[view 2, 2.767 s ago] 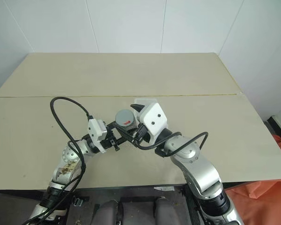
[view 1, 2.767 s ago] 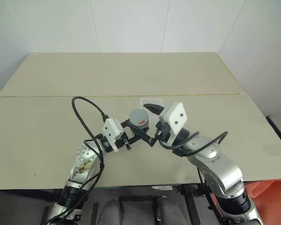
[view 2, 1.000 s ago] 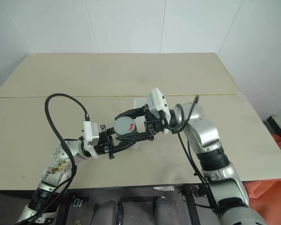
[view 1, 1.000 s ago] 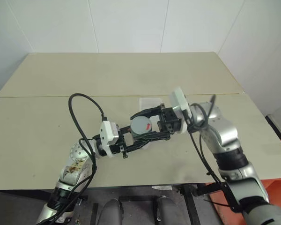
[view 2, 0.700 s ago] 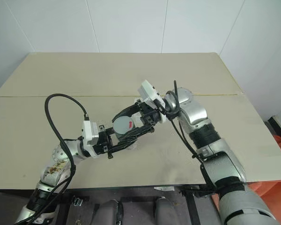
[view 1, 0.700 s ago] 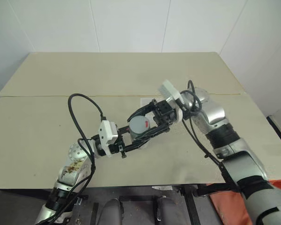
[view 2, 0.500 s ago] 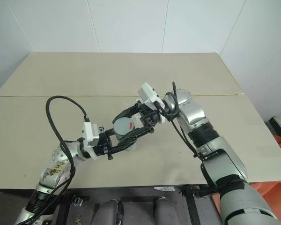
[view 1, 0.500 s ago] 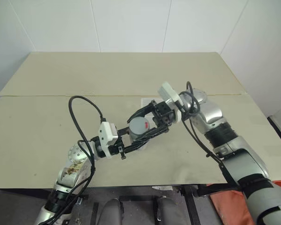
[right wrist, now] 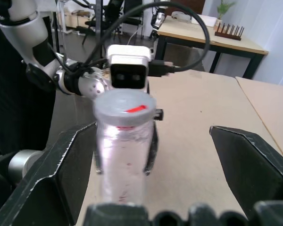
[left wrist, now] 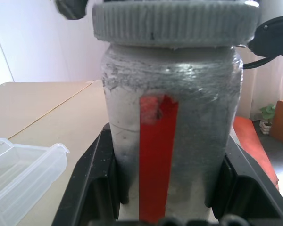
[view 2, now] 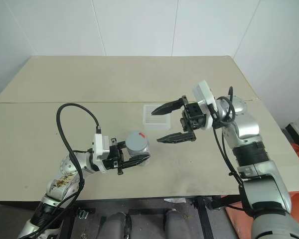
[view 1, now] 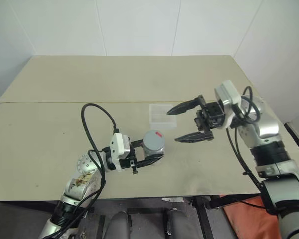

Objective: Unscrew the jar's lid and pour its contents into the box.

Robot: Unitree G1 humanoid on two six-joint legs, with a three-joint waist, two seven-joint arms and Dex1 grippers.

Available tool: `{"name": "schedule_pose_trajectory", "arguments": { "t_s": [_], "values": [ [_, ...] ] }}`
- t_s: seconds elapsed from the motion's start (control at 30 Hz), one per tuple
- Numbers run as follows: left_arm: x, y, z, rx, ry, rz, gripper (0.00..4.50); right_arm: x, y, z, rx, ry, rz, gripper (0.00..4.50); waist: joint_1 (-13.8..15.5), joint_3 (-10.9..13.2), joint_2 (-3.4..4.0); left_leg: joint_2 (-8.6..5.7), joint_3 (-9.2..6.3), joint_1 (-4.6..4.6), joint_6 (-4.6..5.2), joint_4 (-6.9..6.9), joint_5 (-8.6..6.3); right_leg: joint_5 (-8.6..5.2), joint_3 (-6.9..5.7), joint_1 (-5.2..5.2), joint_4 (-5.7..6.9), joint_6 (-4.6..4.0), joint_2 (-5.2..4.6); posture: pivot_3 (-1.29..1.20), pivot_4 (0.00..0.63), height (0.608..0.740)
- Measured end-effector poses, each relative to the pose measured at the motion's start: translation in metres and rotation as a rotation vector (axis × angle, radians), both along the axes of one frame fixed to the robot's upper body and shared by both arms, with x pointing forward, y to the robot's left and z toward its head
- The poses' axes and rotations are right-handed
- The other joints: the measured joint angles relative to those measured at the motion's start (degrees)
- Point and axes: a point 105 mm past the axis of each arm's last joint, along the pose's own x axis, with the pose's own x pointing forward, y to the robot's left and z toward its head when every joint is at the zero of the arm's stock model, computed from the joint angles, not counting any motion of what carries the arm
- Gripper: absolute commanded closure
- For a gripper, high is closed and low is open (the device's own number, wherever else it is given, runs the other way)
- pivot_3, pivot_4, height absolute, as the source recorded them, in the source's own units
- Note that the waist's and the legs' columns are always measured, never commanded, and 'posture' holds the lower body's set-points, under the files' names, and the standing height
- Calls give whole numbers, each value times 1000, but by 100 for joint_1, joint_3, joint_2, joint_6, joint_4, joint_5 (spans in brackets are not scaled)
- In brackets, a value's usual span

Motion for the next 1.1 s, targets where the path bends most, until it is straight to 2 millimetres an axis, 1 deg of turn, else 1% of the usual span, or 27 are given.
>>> {"name": "schedule_pose_trajectory", "arguments": {
  "t_s": [0.1, 0.17, 0.23, 0.33, 0.47, 0.63, 0.73, 1.1],
  "values": [
    [4, 1, -3, 1, 13, 7, 2525, -14, 4, 6, 50, 6, -52, 55, -1, 0, 0, 1, -2, 0, 0, -2, 0, -1, 0, -2, 2, 0, 2, 0, 150, 740],
    [6, 2, -5, 1, 18, 14, 2525, -22, 12, 8, 96, -3, -108, 55, 2, 0, 0, 1, -4, 0, 0, -1, 0, -7, -1, -1, 3, 9, 2, 0, 150, 740],
    [7, 1, -5, -4, 10, 15, 2525, -27, 20, 5, 115, -7, -152, 55, 3, 0, 0, 0, -1, 0, 0, 3, 0, -9, 0, 0, 3, 15, 1, 0, 150, 740],
    [9, 0, -5, -3, 3, 21, 2525, -28, 34, -2, 130, -12, -243, 55, 4, 0, 0, -1, 0, 0, 0, 7, 0, -10, 1, 1, 3, 23, 0, 0, 150, 740],
    [9, -2, -4, 0, -11, 22, 2525, -30, 50, -8, 150, 6, -275, 55, 3, 0, 0, -1, -1, 1, 0, 6, 0, -9, 2, 1, 4, 22, 1, 0, 150, 740],
    [10, -3, -4, -2, -13, 25, 2525, -27, 62, -12, 158, -1, -313, 55, 4, 0, 0, -1, -2, -1, 0, 6, 0, -6, 1, 1, 2, 15, 1, 0, 150, 740],
    [11, -4, -4, -5, -14, 28, 2525, -26, 65, -15, 140, -9, -323, 55, 4, 0, 0, -1, -2, -2, 0, 6, 0, -6, 1, 1, 1, 15, 1, 0, 150, 740],
    [11, -5, -4, -8, -13, 37, 2525, -19, 61, -27, 100, -15, -375, 55, 3, 0, 0, -1, -2, 0, 0, 6, 0, -8, 1, 1, 2, 18, 1, 0, 150, 740]
  ]
}}
